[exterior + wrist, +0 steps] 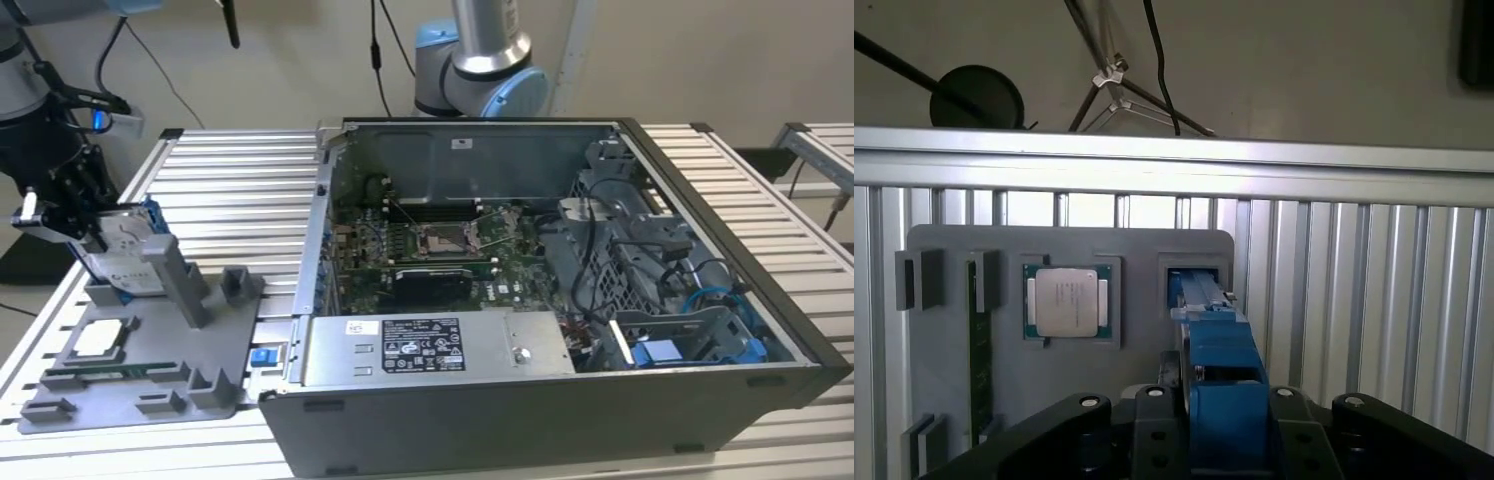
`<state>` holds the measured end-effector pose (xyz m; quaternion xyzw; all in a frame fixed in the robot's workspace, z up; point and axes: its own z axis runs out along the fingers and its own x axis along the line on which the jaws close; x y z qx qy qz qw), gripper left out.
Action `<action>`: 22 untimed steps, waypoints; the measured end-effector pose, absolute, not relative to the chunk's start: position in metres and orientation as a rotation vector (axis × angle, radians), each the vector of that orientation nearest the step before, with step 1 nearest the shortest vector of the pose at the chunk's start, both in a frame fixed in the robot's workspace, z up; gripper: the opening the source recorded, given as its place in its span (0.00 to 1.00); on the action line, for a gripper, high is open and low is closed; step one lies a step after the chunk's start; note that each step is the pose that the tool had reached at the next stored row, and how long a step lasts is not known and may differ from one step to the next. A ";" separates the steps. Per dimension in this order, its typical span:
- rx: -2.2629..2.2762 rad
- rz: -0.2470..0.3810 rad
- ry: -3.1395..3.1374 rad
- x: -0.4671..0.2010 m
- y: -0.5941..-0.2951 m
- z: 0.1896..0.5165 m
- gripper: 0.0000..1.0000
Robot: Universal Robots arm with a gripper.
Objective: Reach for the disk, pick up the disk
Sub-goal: 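Pick up the disk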
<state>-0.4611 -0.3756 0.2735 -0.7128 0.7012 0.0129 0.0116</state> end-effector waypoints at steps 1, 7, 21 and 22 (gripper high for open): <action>-2.223 0.040 2.187 -0.461 -0.376 0.274 0.00; -2.222 0.042 2.186 -0.461 -0.376 0.273 0.00; -2.226 0.035 2.189 -0.461 -0.376 0.274 0.00; -2.226 0.035 2.189 -0.461 -0.376 0.274 0.00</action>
